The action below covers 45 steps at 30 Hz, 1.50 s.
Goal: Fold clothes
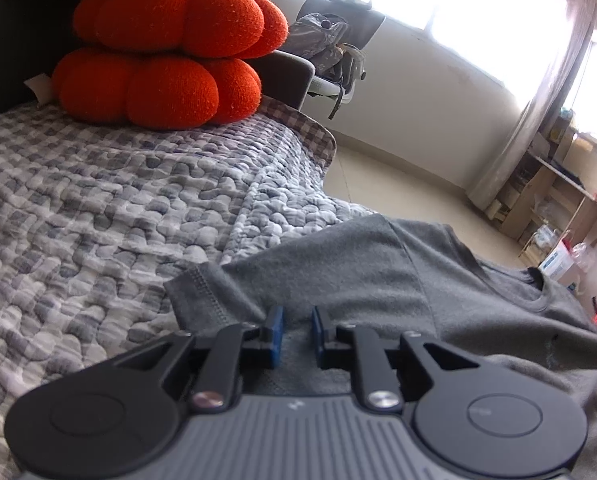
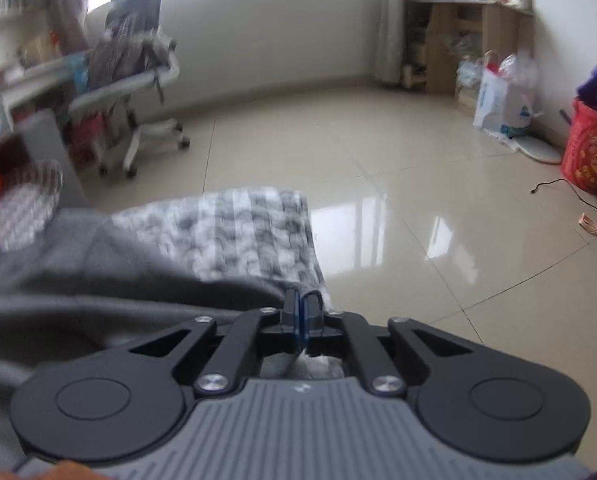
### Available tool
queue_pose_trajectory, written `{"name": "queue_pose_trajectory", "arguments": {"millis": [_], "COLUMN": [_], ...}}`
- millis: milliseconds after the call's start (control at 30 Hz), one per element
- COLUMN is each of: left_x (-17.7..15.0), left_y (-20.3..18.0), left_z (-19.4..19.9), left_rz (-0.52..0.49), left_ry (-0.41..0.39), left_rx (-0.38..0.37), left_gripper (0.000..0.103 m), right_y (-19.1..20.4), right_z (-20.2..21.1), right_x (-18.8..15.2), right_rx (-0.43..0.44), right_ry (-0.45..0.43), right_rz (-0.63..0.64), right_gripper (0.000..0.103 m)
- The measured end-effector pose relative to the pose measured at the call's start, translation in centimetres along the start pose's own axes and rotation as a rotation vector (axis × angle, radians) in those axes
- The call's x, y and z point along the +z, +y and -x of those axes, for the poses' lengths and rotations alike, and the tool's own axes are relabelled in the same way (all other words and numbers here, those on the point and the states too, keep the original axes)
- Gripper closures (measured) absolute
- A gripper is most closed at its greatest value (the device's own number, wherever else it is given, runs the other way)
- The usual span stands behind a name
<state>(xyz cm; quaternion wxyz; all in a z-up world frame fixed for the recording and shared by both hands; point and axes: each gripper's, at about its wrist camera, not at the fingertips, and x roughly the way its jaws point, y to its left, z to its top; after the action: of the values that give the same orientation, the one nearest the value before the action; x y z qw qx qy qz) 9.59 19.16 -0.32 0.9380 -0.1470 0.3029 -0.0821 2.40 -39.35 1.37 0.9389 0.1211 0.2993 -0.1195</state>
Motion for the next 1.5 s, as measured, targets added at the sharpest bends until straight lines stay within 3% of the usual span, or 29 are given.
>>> {"name": "queue_pose_trajectory", "arguments": {"millis": [33,100,200,300,433,533,700,900,1033,1100,1300,1367,1500], "left_x": [0.1,0.4,0.6,-0.4,-4.5,-8.5,-13.7,-17.5,-18.9,-19.5,-20.1,-20.2,-20.5], "left_y": [0.2,0.7,0.8,-1.4,-4.4,-5.6,-5.5,-4.5,-4.3,-4.6,-5.1,-5.1,-5.1], "left_z": [0.3,1.8,5.8,10.4,16.4,21.1,26.4,27.1,25.9,25.6,24.6,24.6,24.8], "left_rz": [0.018,0.083,0.147,0.099,-0.019,-0.083,-0.090,-0.053,-0.014,-0.013,-0.030,-0.036,-0.069], "left_ry": [-0.001,-0.033,-0.089,-0.075,-0.021,-0.006,0.060,0.127,0.210,0.227,0.245,0.238,0.227], "left_rx": [-0.005,0.021,0.048,-0.001,-0.039,-0.048,-0.053,-0.025,-0.063,-0.080,-0.057,-0.041,0.014], "left_gripper": [0.083,0.074,0.073,0.066,0.063,0.064,0.064,0.064,0.058,0.052,0.054,0.061,0.086], "right_y": [0.0,0.0,-0.4,-1.4,-2.9,-3.1,-3.8,-4.7,-5.5,-6.2,-7.3,-7.5,-7.6], "right_z": [1.0,3.5,7.3,11.0,15.3,18.3,21.6,23.9,24.5,24.6,25.6,25.8,25.9], "right_x": [0.0,-0.3,-1.8,-4.3,-8.0,-10.3,-13.6,-16.2,-17.3,-18.0,-18.9,-19.1,-19.8], "right_rx": [0.015,0.031,0.059,0.157,0.323,0.394,0.491,0.525,0.524,0.537,0.619,0.643,0.701], "right_ry": [-0.025,-0.054,-0.057,-0.005,0.060,0.072,0.107,0.158,0.187,0.195,0.197,0.193,0.194], "right_rz": [-0.014,-0.011,0.019,0.007,-0.032,0.000,-0.020,0.082,0.132,0.143,0.251,0.260,0.277], "right_gripper": [0.083,0.056,0.055,0.055,0.055,0.055,0.055,0.055,0.055,0.055,0.054,0.051,0.050]}}
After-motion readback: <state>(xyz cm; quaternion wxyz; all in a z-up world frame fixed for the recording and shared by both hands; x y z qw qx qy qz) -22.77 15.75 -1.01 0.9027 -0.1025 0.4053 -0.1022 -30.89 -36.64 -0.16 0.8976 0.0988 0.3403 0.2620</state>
